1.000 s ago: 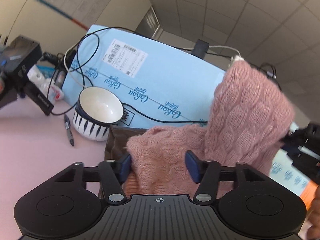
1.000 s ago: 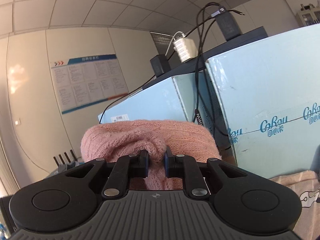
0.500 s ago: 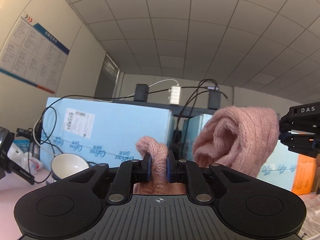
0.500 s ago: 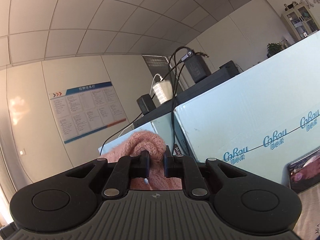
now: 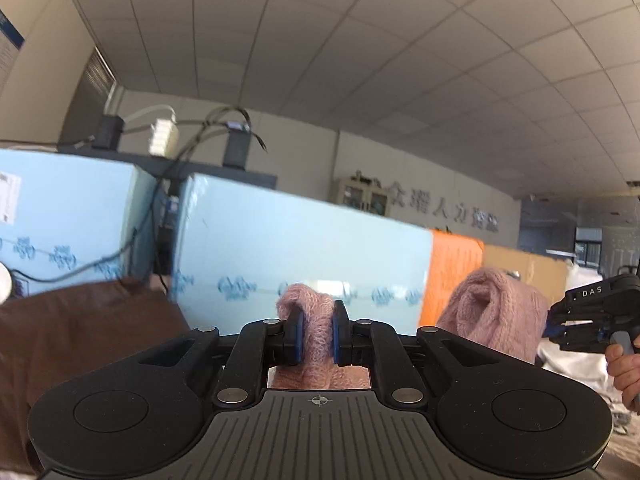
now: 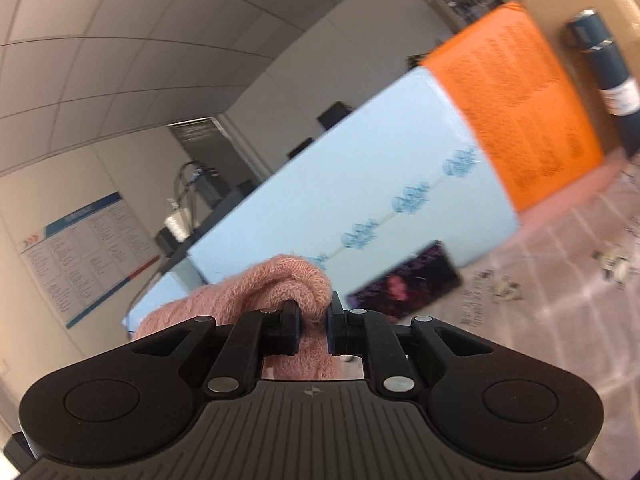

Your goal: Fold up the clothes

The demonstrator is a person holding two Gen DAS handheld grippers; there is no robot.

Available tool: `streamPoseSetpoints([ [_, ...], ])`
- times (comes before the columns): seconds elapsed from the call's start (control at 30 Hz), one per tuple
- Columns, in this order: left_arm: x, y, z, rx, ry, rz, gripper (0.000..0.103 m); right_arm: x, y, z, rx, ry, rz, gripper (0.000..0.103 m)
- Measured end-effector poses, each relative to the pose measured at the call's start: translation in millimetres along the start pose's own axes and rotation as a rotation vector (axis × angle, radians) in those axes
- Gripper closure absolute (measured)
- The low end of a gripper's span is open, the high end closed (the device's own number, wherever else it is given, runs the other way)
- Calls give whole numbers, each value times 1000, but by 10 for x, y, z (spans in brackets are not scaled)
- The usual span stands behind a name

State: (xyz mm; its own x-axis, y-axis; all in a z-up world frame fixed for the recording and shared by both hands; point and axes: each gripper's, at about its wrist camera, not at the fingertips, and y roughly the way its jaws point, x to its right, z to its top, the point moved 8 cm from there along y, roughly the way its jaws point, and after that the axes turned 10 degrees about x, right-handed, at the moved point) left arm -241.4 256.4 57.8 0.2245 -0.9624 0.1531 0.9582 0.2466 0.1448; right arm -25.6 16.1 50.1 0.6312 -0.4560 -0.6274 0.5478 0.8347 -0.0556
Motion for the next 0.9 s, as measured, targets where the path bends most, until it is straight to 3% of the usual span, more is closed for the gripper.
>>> streamPoseSetpoints([
  [0.13, 42, -87, -260, -116, -3, 10, 91, 657, -231, -109, -29, 34, -180, 92],
  [0.33, 104, -238, -643, -290, -7, 26, 90, 1068, -322, -258, -74, 37, -275, 90],
  [0.43, 66, -377, -767, -362, 7, 46, 85, 1065, -325, -220, -57, -19, -298, 80],
  [0.5, 48, -459, -826, -396, 17, 56, 82, 1038, -341, -155, -31, -82, -321, 57],
  [0.53, 44, -481, -824, -392, 19, 60, 71, 1017, -352, -121, -16, -117, -326, 53],
  [0.57, 27, -489, -801, -384, 19, 69, 51, 987, -364, -88, -2, -152, -324, 46],
  [0.63, -31, -496, -734, -350, -3, 106, 25, 907, -382, -27, 20, -221, -301, 33],
  [0.7, -61, -423, -729, -353, -30, 112, 20, 768, -372, 3, 21, -283, -223, 18],
  [0.77, -71, -320, -767, -375, -46, 108, 11, 635, -304, -34, -11, -346, -158, 13],
  [0.9, -50, -124, -871, -432, -63, 85, 11, 455, -26, -287, -166, -457, -67, 5],
])
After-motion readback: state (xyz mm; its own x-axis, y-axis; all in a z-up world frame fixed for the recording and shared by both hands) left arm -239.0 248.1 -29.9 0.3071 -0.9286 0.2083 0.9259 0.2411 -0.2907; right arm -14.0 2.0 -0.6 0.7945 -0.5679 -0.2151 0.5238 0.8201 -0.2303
